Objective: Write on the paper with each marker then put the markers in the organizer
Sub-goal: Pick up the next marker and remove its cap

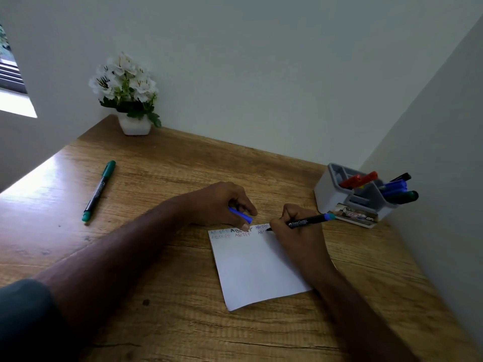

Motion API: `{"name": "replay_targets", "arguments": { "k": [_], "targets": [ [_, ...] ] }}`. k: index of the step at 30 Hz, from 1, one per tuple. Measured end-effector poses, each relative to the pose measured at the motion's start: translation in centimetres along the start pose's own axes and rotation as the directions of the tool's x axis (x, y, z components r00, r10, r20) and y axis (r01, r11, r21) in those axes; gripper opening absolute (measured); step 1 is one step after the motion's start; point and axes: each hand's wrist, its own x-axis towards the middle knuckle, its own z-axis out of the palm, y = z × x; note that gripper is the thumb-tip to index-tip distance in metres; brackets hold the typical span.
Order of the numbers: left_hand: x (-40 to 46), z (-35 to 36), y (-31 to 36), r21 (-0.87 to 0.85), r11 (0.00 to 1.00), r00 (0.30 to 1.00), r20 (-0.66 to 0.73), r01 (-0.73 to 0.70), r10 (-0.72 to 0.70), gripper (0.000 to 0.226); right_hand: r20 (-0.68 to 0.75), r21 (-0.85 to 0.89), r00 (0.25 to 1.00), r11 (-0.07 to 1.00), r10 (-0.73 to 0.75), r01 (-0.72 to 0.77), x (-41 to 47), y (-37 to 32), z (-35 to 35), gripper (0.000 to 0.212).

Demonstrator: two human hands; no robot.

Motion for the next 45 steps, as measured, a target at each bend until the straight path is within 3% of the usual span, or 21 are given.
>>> {"name": "replay_targets", "arguments": {
  "k": [45],
  "targets": [
    [-0.15, -0.04, 0.51, -0.005, 1.000, 1.000, 0.003, 0.011, -0.011, 0.037, -0.069, -0.024, 0.996, 0.998, 0.052, -0.054, -0.03, 0.05, -0.26, 0.037]
  ]
}}
